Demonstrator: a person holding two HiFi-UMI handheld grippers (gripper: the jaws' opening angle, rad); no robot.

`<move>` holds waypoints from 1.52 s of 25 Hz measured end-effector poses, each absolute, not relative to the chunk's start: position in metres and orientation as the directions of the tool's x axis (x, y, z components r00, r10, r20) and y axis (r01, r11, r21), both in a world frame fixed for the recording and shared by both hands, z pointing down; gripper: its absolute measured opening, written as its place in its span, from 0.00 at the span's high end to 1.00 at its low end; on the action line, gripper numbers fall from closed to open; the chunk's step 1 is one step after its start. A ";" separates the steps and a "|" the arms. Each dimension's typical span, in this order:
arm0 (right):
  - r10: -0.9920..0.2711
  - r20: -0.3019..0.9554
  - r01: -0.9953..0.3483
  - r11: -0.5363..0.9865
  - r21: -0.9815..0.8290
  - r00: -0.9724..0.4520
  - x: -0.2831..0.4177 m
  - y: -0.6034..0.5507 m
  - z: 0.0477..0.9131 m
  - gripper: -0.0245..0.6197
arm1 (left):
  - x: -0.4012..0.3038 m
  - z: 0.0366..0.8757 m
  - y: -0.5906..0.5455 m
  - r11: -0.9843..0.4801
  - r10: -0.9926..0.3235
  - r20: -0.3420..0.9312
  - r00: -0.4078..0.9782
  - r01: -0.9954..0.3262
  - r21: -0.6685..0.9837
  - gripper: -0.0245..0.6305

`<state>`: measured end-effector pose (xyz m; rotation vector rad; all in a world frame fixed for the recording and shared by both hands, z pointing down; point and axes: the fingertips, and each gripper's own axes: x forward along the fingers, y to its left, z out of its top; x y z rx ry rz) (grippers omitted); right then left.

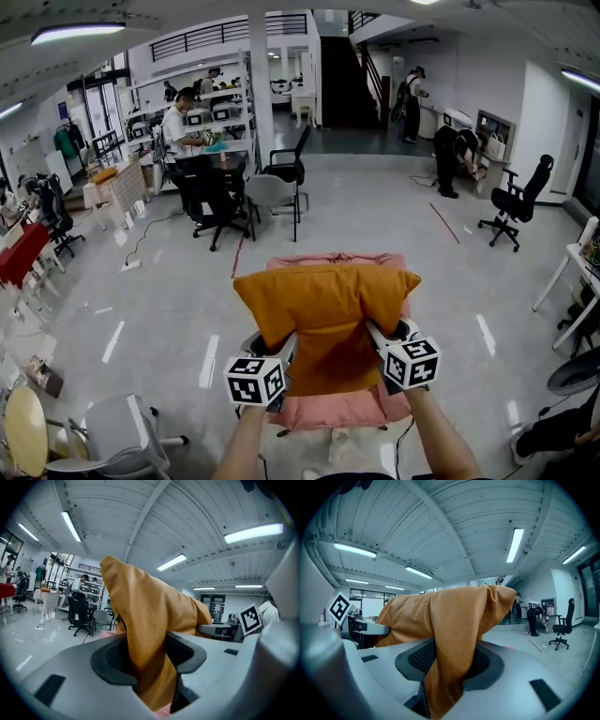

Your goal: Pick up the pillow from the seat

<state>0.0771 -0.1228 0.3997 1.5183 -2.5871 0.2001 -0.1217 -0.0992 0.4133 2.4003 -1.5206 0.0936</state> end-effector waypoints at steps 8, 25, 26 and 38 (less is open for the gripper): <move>-0.861 0.178 -0.878 0.477 -0.040 -0.476 0.078 -0.112 0.398 0.68 | -0.121 0.411 -0.090 -0.401 -0.872 0.210 0.443 -0.891 0.212 0.63; -0.869 0.145 -0.880 0.474 -0.035 -0.474 0.105 -0.102 0.386 0.68 | -0.095 0.397 -0.082 -0.416 -0.874 0.181 0.451 -0.887 0.201 0.63; -0.869 0.146 -0.880 0.474 -0.033 -0.473 0.107 -0.100 0.385 0.68 | -0.093 0.397 -0.081 -0.416 -0.874 0.180 0.451 -0.886 0.203 0.63; -0.868 0.151 -0.880 0.473 -0.040 -0.473 0.124 -0.091 0.383 0.68 | -0.076 0.392 -0.072 -0.414 -0.875 0.181 0.449 -0.888 0.202 0.63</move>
